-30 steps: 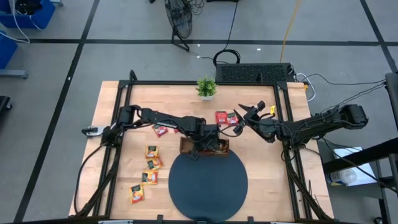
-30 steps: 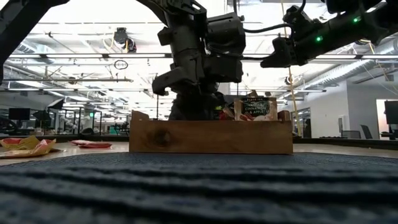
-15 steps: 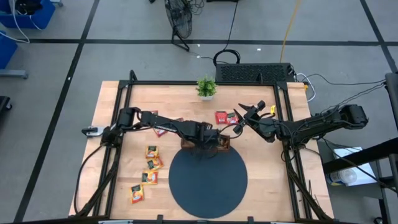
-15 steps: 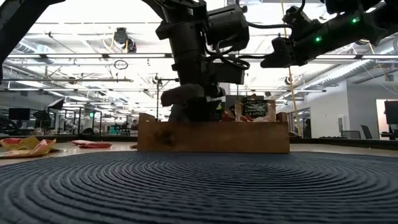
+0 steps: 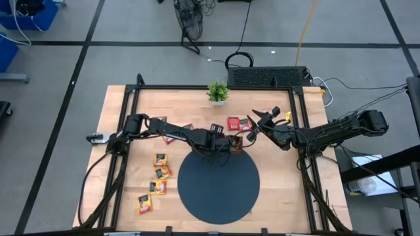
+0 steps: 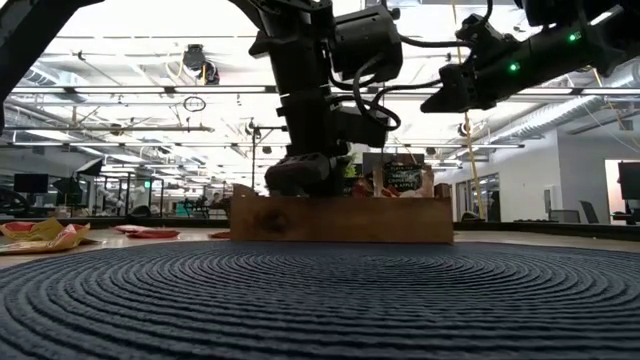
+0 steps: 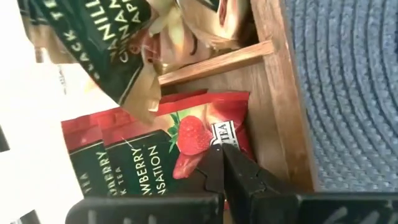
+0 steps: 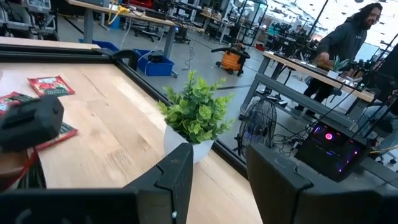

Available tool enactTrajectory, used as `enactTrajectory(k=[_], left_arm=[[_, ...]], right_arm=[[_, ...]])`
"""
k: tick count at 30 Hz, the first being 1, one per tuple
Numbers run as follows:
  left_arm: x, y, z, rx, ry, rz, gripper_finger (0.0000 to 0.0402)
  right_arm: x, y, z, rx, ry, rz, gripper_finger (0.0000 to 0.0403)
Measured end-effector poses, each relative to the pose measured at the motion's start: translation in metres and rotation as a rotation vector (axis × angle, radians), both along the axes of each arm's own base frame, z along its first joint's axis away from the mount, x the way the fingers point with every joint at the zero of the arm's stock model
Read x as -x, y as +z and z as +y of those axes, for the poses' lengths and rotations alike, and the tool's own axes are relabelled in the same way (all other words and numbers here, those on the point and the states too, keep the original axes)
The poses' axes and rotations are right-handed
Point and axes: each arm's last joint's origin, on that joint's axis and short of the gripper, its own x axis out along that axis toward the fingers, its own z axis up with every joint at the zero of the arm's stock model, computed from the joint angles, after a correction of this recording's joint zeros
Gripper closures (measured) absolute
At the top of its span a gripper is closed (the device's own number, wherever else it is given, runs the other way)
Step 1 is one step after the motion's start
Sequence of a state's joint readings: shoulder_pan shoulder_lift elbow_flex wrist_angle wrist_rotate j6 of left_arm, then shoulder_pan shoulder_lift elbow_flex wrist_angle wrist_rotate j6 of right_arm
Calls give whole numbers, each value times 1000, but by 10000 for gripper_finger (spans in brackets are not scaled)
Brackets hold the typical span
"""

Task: Pick & Place Tea
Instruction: Put the red tea bag into the middle slot of the wooden organizer

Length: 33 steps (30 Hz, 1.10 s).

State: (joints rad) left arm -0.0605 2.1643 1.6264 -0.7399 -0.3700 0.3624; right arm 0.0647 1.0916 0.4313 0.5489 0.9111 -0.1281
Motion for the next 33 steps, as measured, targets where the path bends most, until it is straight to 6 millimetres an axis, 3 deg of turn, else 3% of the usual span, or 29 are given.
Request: enactTrajectory(k=[10,18,27,33], left_arm=[[-3,5,0,-28,7,-47,393],[1,32,-8,-18,-2,-132,360],[14,70,-1,76,26,-197,368],[24,107,22,223,35,-318,385]], right_arm=[[2,-4,0,-7,-3,2,269],[2,-4,0,-5,-3,5,269],[1,-5,-5,5,-17,112,269],[-5,-5,-38,-318,153,315,269]])
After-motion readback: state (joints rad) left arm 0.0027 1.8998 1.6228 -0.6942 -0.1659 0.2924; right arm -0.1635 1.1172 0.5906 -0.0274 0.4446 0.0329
